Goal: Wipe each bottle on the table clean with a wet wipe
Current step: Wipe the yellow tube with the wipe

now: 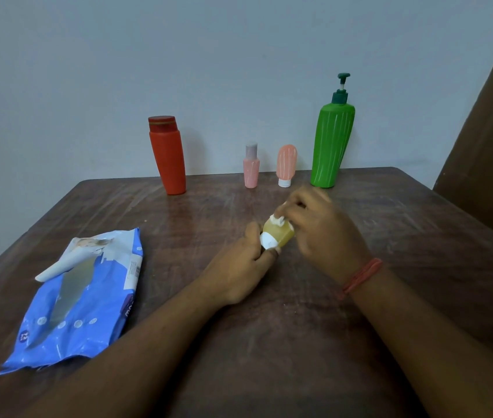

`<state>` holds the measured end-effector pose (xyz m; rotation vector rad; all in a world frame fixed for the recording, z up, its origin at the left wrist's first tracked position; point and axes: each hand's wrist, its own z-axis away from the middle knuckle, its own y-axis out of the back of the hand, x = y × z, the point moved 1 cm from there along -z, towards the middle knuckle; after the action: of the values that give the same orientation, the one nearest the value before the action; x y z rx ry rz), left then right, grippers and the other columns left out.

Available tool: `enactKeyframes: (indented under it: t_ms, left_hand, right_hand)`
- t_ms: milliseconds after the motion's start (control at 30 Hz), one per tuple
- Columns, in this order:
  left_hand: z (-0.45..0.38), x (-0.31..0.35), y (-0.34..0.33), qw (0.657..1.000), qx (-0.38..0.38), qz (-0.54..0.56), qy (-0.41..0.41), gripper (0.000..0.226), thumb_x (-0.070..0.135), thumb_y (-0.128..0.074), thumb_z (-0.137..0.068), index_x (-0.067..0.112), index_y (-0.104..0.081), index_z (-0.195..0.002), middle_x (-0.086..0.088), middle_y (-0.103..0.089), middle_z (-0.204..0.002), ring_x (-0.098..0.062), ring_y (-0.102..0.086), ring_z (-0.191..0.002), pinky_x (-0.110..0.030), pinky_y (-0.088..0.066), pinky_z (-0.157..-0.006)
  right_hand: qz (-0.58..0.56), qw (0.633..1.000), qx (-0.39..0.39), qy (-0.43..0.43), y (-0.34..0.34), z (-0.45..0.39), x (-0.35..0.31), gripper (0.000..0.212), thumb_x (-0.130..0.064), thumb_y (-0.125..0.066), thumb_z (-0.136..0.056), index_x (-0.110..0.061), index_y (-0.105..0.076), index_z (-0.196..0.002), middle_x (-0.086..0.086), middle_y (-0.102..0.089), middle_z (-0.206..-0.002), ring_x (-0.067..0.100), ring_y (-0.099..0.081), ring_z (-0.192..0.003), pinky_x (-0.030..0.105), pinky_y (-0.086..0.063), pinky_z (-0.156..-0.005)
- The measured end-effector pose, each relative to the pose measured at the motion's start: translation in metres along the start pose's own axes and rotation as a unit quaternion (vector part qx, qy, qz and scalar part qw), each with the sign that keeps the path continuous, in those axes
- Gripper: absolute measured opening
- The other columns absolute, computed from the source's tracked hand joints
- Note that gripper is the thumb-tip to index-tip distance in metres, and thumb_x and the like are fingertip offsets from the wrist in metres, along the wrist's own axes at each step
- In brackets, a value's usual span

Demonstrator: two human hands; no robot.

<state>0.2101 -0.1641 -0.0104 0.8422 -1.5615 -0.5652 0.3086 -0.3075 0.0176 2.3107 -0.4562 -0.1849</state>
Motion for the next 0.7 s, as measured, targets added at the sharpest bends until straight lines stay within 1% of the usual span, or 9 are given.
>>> enactKeyframes:
  t_ms: [67,200,300,400,500,533,633,667,700]
  left_hand:
    - [0.0,0.0,0.0,1.0,0.003,0.006,-0.003,0.019,0.039,-0.045,-0.103,0.024,-0.037,-0.111,0.005,-0.06,-0.095,-0.015,-0.06,-0.084,-0.042,-0.05,-0.078]
    - [0.001,0.0,0.001,1.0,0.001,0.011,0.003,0.021,0.04,-0.045,-0.103,0.023,-0.038,-0.112,0.001,-0.062,-0.095,-0.018,-0.06,-0.084,-0.044,-0.049,-0.077]
    - [0.001,0.001,0.001,1.0,0.006,0.02,0.001,0.02,0.039,-0.045,-0.103,0.022,-0.039,-0.112,0.003,-0.062,-0.096,-0.017,-0.061,-0.084,-0.044,-0.05,-0.079]
    - [0.001,0.001,0.0,1.0,0.003,0.018,0.006,0.019,0.04,-0.045,-0.103,0.023,-0.037,-0.108,0.001,-0.06,-0.089,-0.02,-0.06,-0.082,-0.041,-0.048,-0.074]
    - [0.001,0.001,0.001,1.0,0.005,0.029,0.006,0.019,0.04,-0.044,-0.103,0.023,-0.038,-0.109,0.002,-0.061,-0.091,-0.017,-0.061,-0.082,-0.042,-0.048,-0.076]
    - [0.001,0.001,0.001,1.0,0.005,0.027,0.006,0.02,0.04,-0.044,-0.103,0.022,-0.038,-0.11,0.002,-0.061,-0.091,-0.017,-0.06,-0.081,-0.042,-0.048,-0.076]
    - [0.001,-0.001,0.0,1.0,0.003,0.006,0.001,0.02,0.04,-0.045,-0.103,0.023,-0.036,-0.107,0.004,-0.057,-0.085,-0.015,-0.056,-0.075,-0.039,-0.046,-0.071]
    - [0.001,-0.001,0.0,1.0,0.003,0.005,-0.001,0.019,0.039,-0.045,-0.103,0.023,-0.036,-0.109,0.004,-0.058,-0.088,-0.015,-0.057,-0.077,-0.04,-0.047,-0.073]
    - [0.001,-0.002,0.0,1.0,0.004,0.007,-0.005,0.02,0.039,-0.045,-0.103,0.023,-0.037,-0.113,0.003,-0.061,-0.093,-0.015,-0.059,-0.081,-0.042,-0.05,-0.076]
  right_hand:
    - [0.009,0.999,-0.015,0.045,0.0,0.001,-0.003,0.034,0.0,-0.047,-0.079,-0.011,-0.073,-0.097,0.005,-0.059,-0.093,0.025,-0.054,-0.083,0.04,-0.048,-0.071]
    - [0.032,0.999,0.008,-0.013,0.0,-0.002,-0.005,0.034,-0.005,-0.044,-0.08,-0.013,-0.073,-0.097,0.004,-0.059,-0.092,0.025,-0.054,-0.083,0.044,-0.048,-0.072]
    - [0.029,0.999,-0.014,0.038,0.0,0.001,-0.01,0.035,-0.006,-0.044,-0.078,-0.013,-0.073,-0.096,0.004,-0.059,-0.091,0.024,-0.054,-0.082,0.04,-0.047,-0.07]
    - [0.032,0.999,0.017,-0.017,0.003,-0.001,-0.003,0.034,-0.005,-0.046,-0.079,-0.013,-0.073,-0.096,0.004,-0.06,-0.092,0.026,-0.056,-0.083,0.044,-0.048,-0.072]
    - [0.015,0.999,-0.024,0.046,-0.001,0.004,-0.008,0.033,-0.003,-0.048,-0.077,-0.013,-0.073,-0.097,0.004,-0.059,-0.094,0.024,-0.054,-0.085,0.038,-0.047,-0.073]
    - [0.024,0.998,-0.027,0.05,-0.001,0.004,-0.007,0.033,-0.002,-0.051,-0.077,-0.015,-0.073,-0.098,0.003,-0.059,-0.094,0.024,-0.054,-0.085,0.039,-0.046,-0.072]
    - [0.033,0.998,0.031,-0.037,0.002,0.003,0.005,0.034,-0.001,-0.053,-0.08,-0.014,-0.074,-0.102,0.004,-0.06,-0.094,0.026,-0.055,-0.086,0.044,-0.049,-0.071]
    - [0.027,0.999,0.026,-0.027,0.001,0.003,0.003,0.035,-0.001,-0.051,-0.081,-0.013,-0.074,-0.103,0.005,-0.06,-0.094,0.026,-0.055,-0.086,0.043,-0.05,-0.071]
    - [0.022,1.0,0.005,0.01,-0.001,0.003,-0.002,0.035,-0.002,-0.049,-0.081,-0.012,-0.075,-0.103,0.005,-0.06,-0.094,0.026,-0.055,-0.085,0.042,-0.049,-0.071]
